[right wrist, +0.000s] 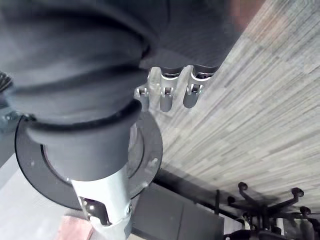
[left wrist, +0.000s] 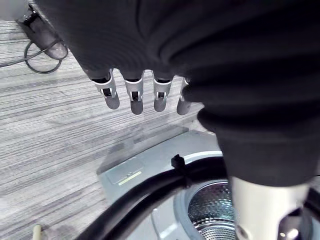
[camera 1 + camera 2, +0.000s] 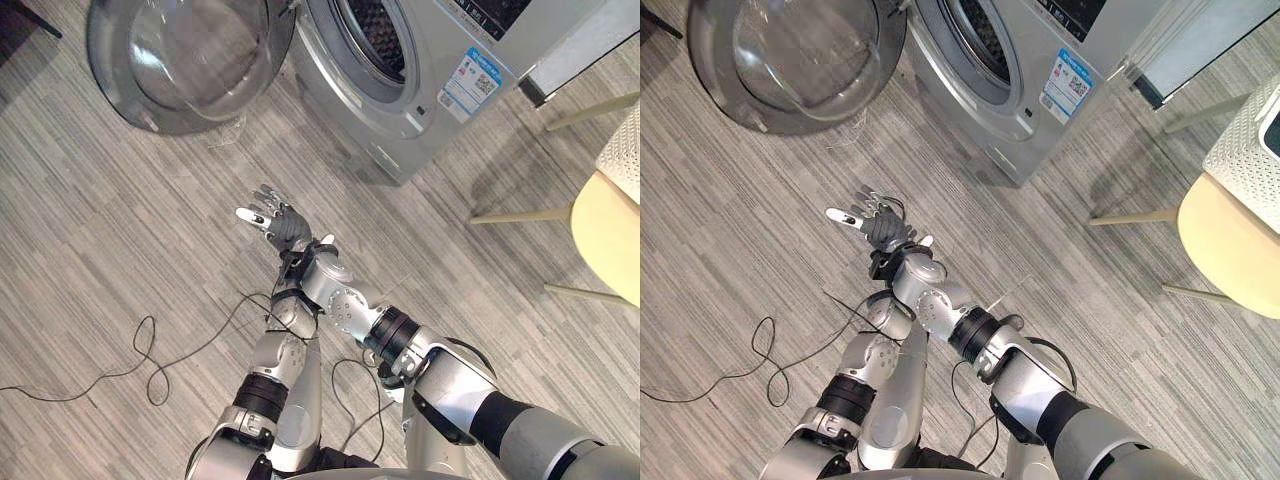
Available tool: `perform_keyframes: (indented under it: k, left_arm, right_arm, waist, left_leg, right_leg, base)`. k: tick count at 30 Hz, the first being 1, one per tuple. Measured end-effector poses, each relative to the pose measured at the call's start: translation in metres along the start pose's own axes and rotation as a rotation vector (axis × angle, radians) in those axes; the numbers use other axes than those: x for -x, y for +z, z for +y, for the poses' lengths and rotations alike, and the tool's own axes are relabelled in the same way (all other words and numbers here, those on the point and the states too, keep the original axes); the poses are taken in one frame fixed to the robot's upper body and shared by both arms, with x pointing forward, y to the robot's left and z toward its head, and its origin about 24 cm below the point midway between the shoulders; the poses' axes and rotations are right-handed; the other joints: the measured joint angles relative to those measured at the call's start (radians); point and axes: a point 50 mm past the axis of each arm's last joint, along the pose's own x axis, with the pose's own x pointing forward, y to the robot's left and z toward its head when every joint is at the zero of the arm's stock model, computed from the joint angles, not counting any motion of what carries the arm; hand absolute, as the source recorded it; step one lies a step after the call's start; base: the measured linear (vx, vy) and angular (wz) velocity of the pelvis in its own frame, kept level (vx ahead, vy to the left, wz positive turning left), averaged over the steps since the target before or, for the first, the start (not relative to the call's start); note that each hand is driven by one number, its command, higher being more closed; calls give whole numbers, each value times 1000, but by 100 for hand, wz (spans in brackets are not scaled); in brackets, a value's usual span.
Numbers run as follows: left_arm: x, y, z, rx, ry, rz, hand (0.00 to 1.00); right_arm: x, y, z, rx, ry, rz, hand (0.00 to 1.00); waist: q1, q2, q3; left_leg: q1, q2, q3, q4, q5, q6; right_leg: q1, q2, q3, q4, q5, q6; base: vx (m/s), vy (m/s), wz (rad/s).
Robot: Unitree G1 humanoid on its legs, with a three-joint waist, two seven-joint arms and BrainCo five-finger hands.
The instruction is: Pick up the laundry basket with both hands and put the clothes into the washing machine.
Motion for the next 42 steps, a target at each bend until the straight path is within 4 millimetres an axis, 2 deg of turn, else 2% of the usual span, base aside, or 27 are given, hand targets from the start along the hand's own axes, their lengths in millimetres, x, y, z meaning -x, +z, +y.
perform_keyframes:
  k: [5,10,11,14,15,18,20,21,23,24,25,26,27,28,29,30,31,32,33,35,36,38,39,42]
  left_arm:
    - [-16,3,3,-130,15,43,0]
    - [-23,10,8,-196,30,32,0]
    - [-24,11,8,-213,26,31,0]
    - [-29,11,6,-267,11,58,0]
    - [-29,10,6,-284,12,61,0]
    - [-32,8,9,-336,-8,87,0]
    - [-40,21,-3,-498,-93,79,0]
    - [-43,29,-12,-568,-140,57,0]
    - [-47,45,-36,-703,-250,-1,0]
    - [-47,50,-43,-728,-275,-29,0]
    - [-50,66,-50,-760,-275,-96,0]
    - [-57,90,-46,-786,-227,-156,0]
    - [-64,139,-31,-776,-122,-259,0]
    - [-65,170,-21,-758,-56,-327,0]
    - [-56,237,1,-729,91,-483,0]
    - [-39,295,18,-702,216,-627,0]
    - [-28,321,28,-692,276,-691,0]
    - [-7,356,43,-665,362,-776,0]
    - [25,395,61,-624,442,-895,0]
    - [33,402,57,-625,435,-951,0]
    - [38,408,57,-612,446,-980,0]
    - [54,423,66,-579,494,-1031,0]
    - [58,426,68,-572,507,-1043,0]
    - [78,438,85,-539,583,-1085,0]
  right_arm:
    - [-2,9,-37,-90,-163,-25,0]
    - [-1,11,-52,-24,-206,-36,0]
    - [0,12,-56,3,-213,-38,0]
    - [1,10,-66,66,-244,-28,0]
    - [2,11,-71,96,-257,-27,0]
    - [5,8,-80,112,-273,-18,0]
    - [12,21,-90,50,-281,-97,0]
    - [17,32,-93,44,-268,-154,0]
    - [35,55,-99,48,-227,-278,0]
    - [43,61,-100,46,-216,-319,0]
    - [60,70,-105,45,-212,-388,0]
    - [76,68,-118,50,-245,-410,0]
    - [99,54,-139,37,-316,-405,0]
    - [112,45,-153,22,-376,-393,0]
    - [138,25,-177,-23,-501,-360,0]
    - [162,5,-194,-61,-598,-328,0]
    - [172,-4,-199,-75,-635,-309,0]
    - [183,-18,-202,-104,-672,-282,0]
    - [192,-33,-202,-150,-687,-261,0]
    - [193,-35,-201,-162,-678,-260,0]
    - [193,-34,-200,-167,-661,-268,0]
    - [196,-33,-197,-172,-636,-288,0]
    - [200,-35,-197,-180,-638,-294,0]
    - [214,-46,-201,-200,-679,-269,0]
  waist:
    - [-11,-10,-5]
    - [-42,-32,-14]
    - [-56,-36,-16]
    - [-68,-43,-17]
    - [-80,-44,-16]
    - [-107,-46,-15]
    - [-112,-60,-13]
    - [-112,-72,-6]
    - [-119,-90,3]
    - [-127,-94,5]
    - [-145,-107,7]
    - [-155,-121,6]
    - [-171,-135,10]
    - [-173,-143,9]
    - [-185,-156,13]
    - [-206,-158,14]
    - [-215,-161,16]
    - [-222,-175,27]
    - [-219,-197,39]
    - [-221,-198,38]
    - [-225,-198,38]
    - [-260,-199,38]
    - [-261,-198,38]
    - [-262,-207,44]
  left_leg:
    - [8,-2,32,-34,-15,-3]
    - [18,-4,57,-41,-14,-3]
    - [18,-6,63,-42,-14,-3]
    - [21,-5,84,-43,-14,-2]
    - [21,-6,92,-43,-14,-2]
    - [33,-5,119,-45,-18,7]
    - [37,-2,158,-58,-26,17]
    - [33,-1,181,-59,-29,22]
    - [8,-4,214,-31,-51,44]
    - [-9,-4,216,-10,-62,47]
    - [-49,0,220,43,-92,53]
    - [-83,11,219,82,-113,59]
    - [-135,37,211,142,-144,56]
    - [-165,53,203,171,-160,56]
    - [-223,80,183,225,-183,57]
    - [-285,102,177,264,-185,58]
    - [-308,111,177,282,-185,58]
    - [-324,126,178,303,-184,58]
    - [-335,144,171,336,-183,60]
    - [-340,144,160,345,-184,60]
    - [-346,144,152,352,-184,60]
    - [-378,149,132,384,-189,66]
    - [-386,157,133,395,-196,76]
    - [-412,186,129,436,-219,77]
  right_leg:
    - [-30,4,48,-22,1,20]
    - [-30,11,77,-60,32,29]
    - [-30,11,83,-71,43,28]
    - [-30,22,112,-108,76,32]
    - [-31,24,125,-124,88,34]
    - [-31,43,201,-158,147,37]
    - [-26,70,283,-248,196,71]
    - [-21,75,306,-301,219,105]
    - [-15,75,324,-371,253,162]
    - [-17,74,326,-383,259,172]
    - [-31,73,329,-388,261,175]
    - [-47,75,328,-388,262,175]
    - [-66,87,320,-380,280,187]
    - [-83,97,315,-374,299,193]
    - [-116,116,301,-363,316,178]
    - [-142,132,295,-363,322,177]
    - [-152,139,298,-364,323,178]
    - [-155,149,298,-366,323,178]
    - [-154,165,297,-367,324,176]
    - [-153,168,296,-367,327,172]
    - [-155,171,296,-367,337,158]
    - [-168,177,298,-365,338,157]
    - [-173,182,300,-364,338,157]
    - [-186,202,320,-364,336,154]
  base:
    - [-82,48,-17]
    - [-21,34,-16]
    - [29,33,-14]
    - [47,36,-23]
    - [79,48,-21]
    - [70,47,-26]
    - [80,36,-53]
    - [59,17,-51]
    - [45,26,-35]
    - [43,55,-18]
    - [46,82,-17]
    - [59,107,-22]
    - [46,95,-28]
    - [46,81,-36]
    - [51,62,-26]
    - [64,51,-12]
    - [65,30,0]
    - [88,11,-23]
    - [100,2,-24]
    - [79,0,-14]
    - [52,18,-6]
    - [56,38,-16]
    - [48,42,-33]
    - [32,25,-40]
